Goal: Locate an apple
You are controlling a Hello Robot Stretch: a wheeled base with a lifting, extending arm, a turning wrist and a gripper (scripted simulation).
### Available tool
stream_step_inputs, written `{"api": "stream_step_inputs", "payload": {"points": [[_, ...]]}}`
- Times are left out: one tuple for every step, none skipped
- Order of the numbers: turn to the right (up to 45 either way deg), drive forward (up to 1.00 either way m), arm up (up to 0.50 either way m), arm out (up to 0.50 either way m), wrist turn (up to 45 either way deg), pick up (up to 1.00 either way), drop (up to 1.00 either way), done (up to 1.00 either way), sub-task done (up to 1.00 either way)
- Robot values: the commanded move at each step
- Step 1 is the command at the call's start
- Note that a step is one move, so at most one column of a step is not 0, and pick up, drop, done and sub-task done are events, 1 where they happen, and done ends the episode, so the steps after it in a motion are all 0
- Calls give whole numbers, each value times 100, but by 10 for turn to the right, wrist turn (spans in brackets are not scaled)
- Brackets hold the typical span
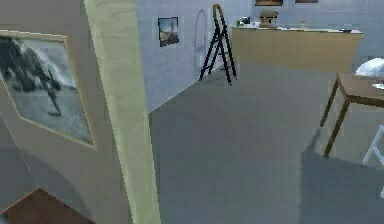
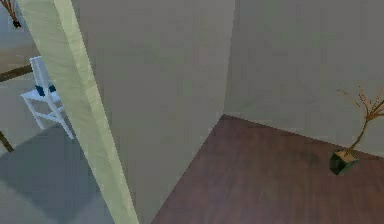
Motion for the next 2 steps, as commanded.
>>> {"api": "stream_step_inputs", "payload": {"points": [[0, 25, 0, 0, 0, 0, 0, 0, 0], [240, 0, 0, 0, 0, 0, 0, 0, 0]]}}
